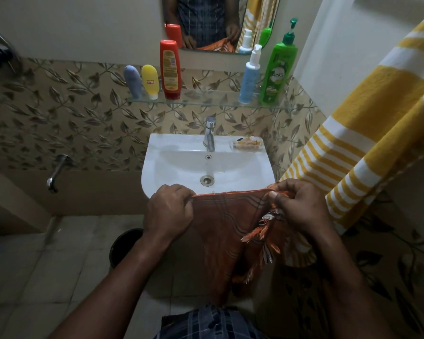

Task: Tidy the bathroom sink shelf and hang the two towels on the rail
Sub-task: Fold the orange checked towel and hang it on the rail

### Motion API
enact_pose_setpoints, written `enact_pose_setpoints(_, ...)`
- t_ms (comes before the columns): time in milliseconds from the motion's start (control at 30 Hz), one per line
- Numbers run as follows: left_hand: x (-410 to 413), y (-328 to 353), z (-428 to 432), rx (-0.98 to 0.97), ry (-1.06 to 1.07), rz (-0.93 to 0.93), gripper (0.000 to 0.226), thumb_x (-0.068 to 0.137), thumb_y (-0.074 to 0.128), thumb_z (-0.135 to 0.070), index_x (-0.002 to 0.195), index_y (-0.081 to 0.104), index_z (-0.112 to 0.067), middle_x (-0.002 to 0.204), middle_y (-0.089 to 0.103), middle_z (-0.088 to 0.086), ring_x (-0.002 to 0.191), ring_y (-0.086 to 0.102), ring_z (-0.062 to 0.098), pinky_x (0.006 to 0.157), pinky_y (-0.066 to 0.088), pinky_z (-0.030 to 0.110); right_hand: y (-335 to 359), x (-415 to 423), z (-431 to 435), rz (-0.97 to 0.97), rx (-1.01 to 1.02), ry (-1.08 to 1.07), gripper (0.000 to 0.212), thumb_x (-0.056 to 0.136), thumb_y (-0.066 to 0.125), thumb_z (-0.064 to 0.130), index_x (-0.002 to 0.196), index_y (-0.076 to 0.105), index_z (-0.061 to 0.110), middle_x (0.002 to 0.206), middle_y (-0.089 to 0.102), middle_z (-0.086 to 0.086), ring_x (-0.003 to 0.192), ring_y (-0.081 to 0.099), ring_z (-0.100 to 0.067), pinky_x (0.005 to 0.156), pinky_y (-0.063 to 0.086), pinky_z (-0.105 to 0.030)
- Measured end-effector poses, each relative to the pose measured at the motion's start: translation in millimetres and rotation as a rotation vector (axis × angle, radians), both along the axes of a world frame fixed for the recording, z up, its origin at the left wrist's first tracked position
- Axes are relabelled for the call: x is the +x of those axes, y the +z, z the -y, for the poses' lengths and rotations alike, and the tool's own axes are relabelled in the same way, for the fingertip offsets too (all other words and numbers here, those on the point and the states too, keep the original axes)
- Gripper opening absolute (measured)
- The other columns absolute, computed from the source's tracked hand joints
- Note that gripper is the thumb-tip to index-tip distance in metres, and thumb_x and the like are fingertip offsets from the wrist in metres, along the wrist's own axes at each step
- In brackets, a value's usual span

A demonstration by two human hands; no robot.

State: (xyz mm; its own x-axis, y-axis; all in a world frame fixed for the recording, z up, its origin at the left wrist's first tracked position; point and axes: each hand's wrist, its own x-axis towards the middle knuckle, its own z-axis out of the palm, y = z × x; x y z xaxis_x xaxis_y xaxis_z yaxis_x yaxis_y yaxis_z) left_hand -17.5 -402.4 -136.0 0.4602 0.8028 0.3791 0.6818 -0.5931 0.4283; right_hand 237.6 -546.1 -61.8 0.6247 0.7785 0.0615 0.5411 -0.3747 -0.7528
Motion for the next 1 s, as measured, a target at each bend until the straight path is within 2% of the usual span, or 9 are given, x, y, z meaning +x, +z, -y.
enact_pose_setpoints(200, -12, -18, -6, 0.023, 0.000, -0.017, 0.009, 0.082, 0.085, -0.017, 0.086, 0.078, -0.021, 0.084, 0.075, -0.003, 0.079, 0.060, 0.027, 0.065, 0.052, 0.039, -1, -3, -4, -0.003, -0.004, -0.012, 0.007, 0.089, 0.080, 0.021, 0.083, 0.078, 0.022, 0.075, 0.075, 0.005, 0.068, 0.069, -0.012, 0.061, 0.047, -0.025)
enact_pose_setpoints(267, -16, -20, -7, 0.049, -0.086, -0.037, 0.009, 0.080, 0.086, -0.023, 0.084, 0.078, -0.023, 0.088, 0.072, -0.007, 0.084, 0.056, 0.025, 0.066, 0.052, 0.037, -2, -3, -5, 0.006, 0.002, -0.025, 0.007, 0.089, 0.080, 0.020, 0.083, 0.078, 0.022, 0.075, 0.075, 0.006, 0.068, 0.069, -0.011, 0.060, 0.047, -0.025)
enact_pose_setpoints(333, -22, -24, -8, 0.058, -0.165, -0.101, 0.011, 0.084, 0.078, -0.036, 0.085, 0.079, -0.025, 0.096, 0.069, -0.011, 0.092, 0.054, 0.023, 0.069, 0.053, 0.038, 0, -3, -5, 0.001, 0.012, -0.032, 0.007, 0.090, 0.079, 0.019, 0.084, 0.078, 0.021, 0.076, 0.076, 0.005, 0.070, 0.071, -0.011, 0.060, 0.048, -0.025)
enact_pose_setpoints(433, -27, -32, -4, -0.054, -0.237, -0.268, 0.031, 0.092, 0.062, -0.052, 0.098, 0.081, -0.029, 0.110, 0.066, -0.013, 0.102, 0.050, 0.021, 0.079, 0.053, 0.039, 3, -7, -8, -0.001, 0.024, -0.027, 0.008, 0.091, 0.078, 0.019, 0.084, 0.078, 0.022, 0.076, 0.076, 0.007, 0.071, 0.071, -0.010, 0.059, 0.047, -0.024)
enact_pose_setpoints(533, -27, -37, 1, -0.203, -0.304, -0.445, 0.032, 0.098, 0.059, -0.057, 0.116, 0.077, -0.037, 0.125, 0.062, -0.020, 0.117, 0.046, 0.017, 0.088, 0.047, 0.035, 3, -13, -14, 0.024, 0.017, -0.018, 0.011, 0.090, 0.080, 0.019, 0.080, 0.076, 0.025, 0.075, 0.074, 0.007, 0.072, 0.069, -0.012, 0.062, 0.047, -0.025)
enact_pose_setpoints(600, -30, -40, 4, -0.190, -0.319, -0.443, 0.029, 0.099, 0.061, -0.053, 0.118, 0.076, -0.037, 0.126, 0.065, -0.020, 0.118, 0.049, 0.015, 0.086, 0.047, 0.033, 2, -16, -17, 0.031, 0.011, -0.016, 0.015, 0.089, 0.080, 0.019, 0.078, 0.074, 0.027, 0.074, 0.074, 0.006, 0.072, 0.070, -0.014, 0.066, 0.052, -0.029)
enact_pose_setpoints(733, -42, -43, 2, -0.096, -0.258, -0.302, 0.015, 0.090, 0.072, -0.037, 0.096, 0.081, -0.026, 0.101, 0.074, -0.013, 0.100, 0.059, 0.016, 0.073, 0.053, 0.033, 1, -18, -21, 0.083, -0.011, -0.013, 0.016, 0.089, 0.080, 0.020, 0.079, 0.073, 0.029, 0.076, 0.073, 0.008, 0.077, 0.069, -0.015, 0.067, 0.050, -0.027)
enact_pose_setpoints(833, -49, -44, -3, -0.082, -0.189, -0.246, 0.008, 0.084, 0.073, -0.030, 0.081, 0.076, -0.023, 0.084, 0.072, -0.011, 0.086, 0.061, 0.016, 0.062, 0.054, 0.035, -1, -19, -24, 0.096, -0.028, -0.036, 0.017, 0.089, 0.081, 0.020, 0.078, 0.072, 0.029, 0.073, 0.070, 0.008, 0.075, 0.067, -0.015, 0.062, 0.042, -0.024)
enact_pose_setpoints(1000, -56, -41, -1, -0.009, -0.066, -0.155, 0.012, 0.080, 0.066, -0.023, 0.070, 0.064, -0.016, 0.067, 0.062, 0.002, 0.066, 0.058, 0.027, 0.054, 0.047, 0.038, -3, -23, -29, 0.084, -0.051, -0.043, 0.013, 0.091, 0.079, 0.020, 0.080, 0.073, 0.027, 0.075, 0.071, 0.007, 0.073, 0.064, -0.011, 0.060, 0.042, -0.024)
